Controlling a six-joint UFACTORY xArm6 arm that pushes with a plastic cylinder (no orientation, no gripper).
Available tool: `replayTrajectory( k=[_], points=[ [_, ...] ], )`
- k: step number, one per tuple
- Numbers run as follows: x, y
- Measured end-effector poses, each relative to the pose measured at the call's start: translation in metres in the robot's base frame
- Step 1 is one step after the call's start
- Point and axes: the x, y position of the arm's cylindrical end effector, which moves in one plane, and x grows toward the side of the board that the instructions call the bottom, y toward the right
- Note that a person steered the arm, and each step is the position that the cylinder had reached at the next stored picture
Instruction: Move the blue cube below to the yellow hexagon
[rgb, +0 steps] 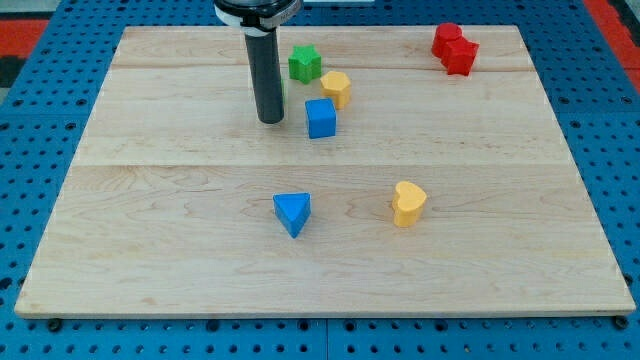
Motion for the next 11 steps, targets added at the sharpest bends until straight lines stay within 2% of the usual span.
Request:
replayTrajectory(
  k=[4,6,7,8,9,10,11],
  points=[
    [0.0,0.045],
    [0.013,0.013],
    [0.021,0.047],
    [0.053,0.094],
    [0.068,0.114],
    [0.068,0.128],
    [0.025,0.167]
  ],
)
